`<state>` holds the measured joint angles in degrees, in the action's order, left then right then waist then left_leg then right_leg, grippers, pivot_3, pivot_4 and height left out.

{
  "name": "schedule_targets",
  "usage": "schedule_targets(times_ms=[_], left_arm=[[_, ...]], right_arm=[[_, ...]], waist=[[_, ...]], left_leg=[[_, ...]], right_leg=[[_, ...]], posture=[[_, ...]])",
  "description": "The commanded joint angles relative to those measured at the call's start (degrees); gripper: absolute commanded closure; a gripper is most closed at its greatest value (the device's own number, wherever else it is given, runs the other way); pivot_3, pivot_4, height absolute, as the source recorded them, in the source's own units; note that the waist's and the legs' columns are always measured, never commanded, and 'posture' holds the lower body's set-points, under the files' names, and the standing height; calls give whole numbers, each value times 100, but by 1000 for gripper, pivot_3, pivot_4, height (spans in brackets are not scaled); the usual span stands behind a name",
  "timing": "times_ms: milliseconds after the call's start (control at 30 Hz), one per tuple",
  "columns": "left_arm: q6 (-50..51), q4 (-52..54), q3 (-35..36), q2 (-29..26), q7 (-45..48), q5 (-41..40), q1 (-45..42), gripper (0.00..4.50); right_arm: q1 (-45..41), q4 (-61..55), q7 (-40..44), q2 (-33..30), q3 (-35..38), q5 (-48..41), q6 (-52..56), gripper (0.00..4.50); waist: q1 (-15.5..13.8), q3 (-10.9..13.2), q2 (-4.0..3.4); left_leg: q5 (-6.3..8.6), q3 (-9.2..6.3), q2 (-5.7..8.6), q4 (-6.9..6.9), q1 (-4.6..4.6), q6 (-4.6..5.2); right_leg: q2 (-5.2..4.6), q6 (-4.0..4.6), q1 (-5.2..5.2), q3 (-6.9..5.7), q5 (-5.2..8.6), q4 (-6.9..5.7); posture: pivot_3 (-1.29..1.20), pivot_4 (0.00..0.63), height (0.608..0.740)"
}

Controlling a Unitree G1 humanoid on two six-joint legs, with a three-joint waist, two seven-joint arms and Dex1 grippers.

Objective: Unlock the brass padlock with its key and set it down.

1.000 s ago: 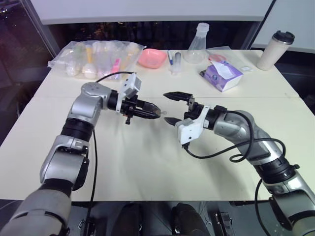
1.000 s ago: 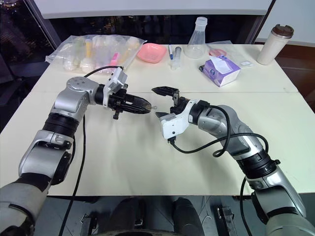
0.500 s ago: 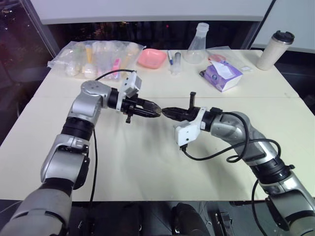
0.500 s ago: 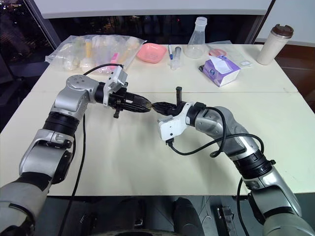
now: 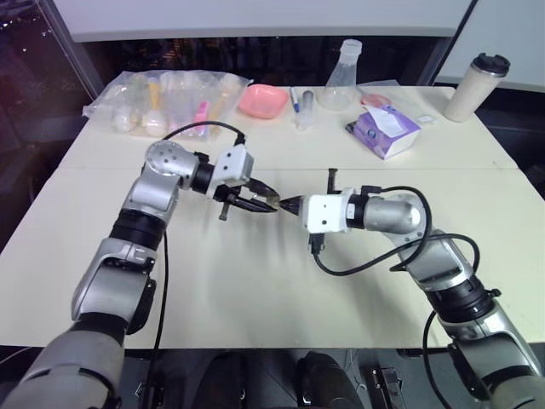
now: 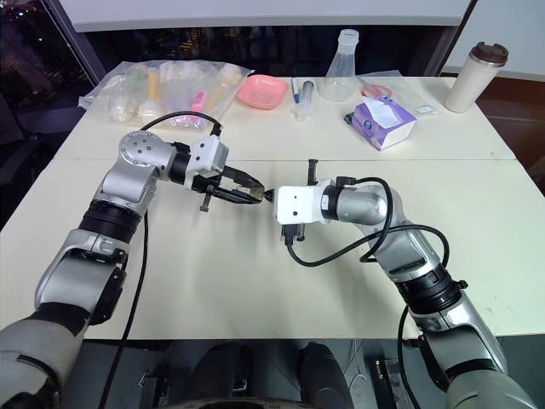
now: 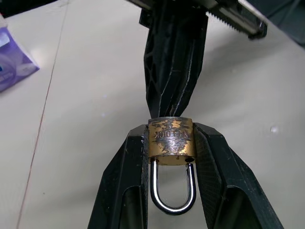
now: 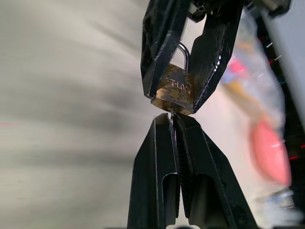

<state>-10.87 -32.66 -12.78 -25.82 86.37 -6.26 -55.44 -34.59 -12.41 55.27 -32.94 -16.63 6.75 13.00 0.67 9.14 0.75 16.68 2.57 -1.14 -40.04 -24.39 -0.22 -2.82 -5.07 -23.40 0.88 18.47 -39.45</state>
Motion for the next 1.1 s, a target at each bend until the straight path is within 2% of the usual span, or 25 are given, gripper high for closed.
schedule_targets(times_ms=[33,100,233,333,367,400,533,600,1100], left_arm=[[-348,105,-43,40,-65,43,-22,3741],[-16,125,28,61,16,-113,-26,3741],[1055,43,193,63,222,-484,-157,3741],[1555,-108,236,-3,407,-582,-276,3741],[1726,-164,245,-28,481,-614,-321,3741],[1851,-200,255,-41,532,-634,-352,3741],[2130,-374,281,-68,613,-675,-489,3741],[2183,-385,232,-97,613,-736,-537,3741],[2869,182,-291,-434,613,-1676,-560,3741]], right_arm=[[-240,-456,73,124,133,-365,383,4401],[-323,-423,-181,136,144,-142,16,4401],[-371,30,-830,-331,-170,1023,-1977,4401],[-232,292,-1194,-599,-266,1495,-2992,4401],[-162,382,-1315,-670,-261,1606,-3253,3866],[-117,462,-1406,-717,-256,1687,-3454,3685],[-30,626,-1852,-728,-99,1904,-3900,1654],[-51,741,-2035,-755,-40,1970,-4147,827],[-507,1424,-3017,-507,-91,2476,-5467,827]], waist=[[-2,0,0],[0,0,0],[0,0,0],[0,0,0],[4,0,0],[9,0,0],[17,0,0],[16,0,0],[18,0,0]], left_leg=[[5,0,0,0,0,9],[9,0,0,0,0,15],[10,0,3,0,-1,17],[10,0,7,0,-1,17],[9,0,8,-1,-1,15],[8,1,8,-1,-1,14],[-5,0,2,0,-1,-9],[-6,2,2,0,-1,-10],[-8,2,-1,-1,0,-14]], right_leg=[[-3,0,0,0,0,0],[-3,0,-1,-1,0,0],[4,0,-3,-1,0,-1],[4,-1,-2,-3,1,-1],[4,-1,-2,-2,1,-1],[5,-1,-2,-2,0,-1],[9,-1,-3,-2,1,-1],[9,-1,-3,0,0,-1],[7,-1,-2,6,0,-2]], posture=[[0,150,715],[0,150,715],[0,150,715],[0,150,715],[0,150,715],[0,150,715],[0,150,715],[0,150,715],[0,150,715]])
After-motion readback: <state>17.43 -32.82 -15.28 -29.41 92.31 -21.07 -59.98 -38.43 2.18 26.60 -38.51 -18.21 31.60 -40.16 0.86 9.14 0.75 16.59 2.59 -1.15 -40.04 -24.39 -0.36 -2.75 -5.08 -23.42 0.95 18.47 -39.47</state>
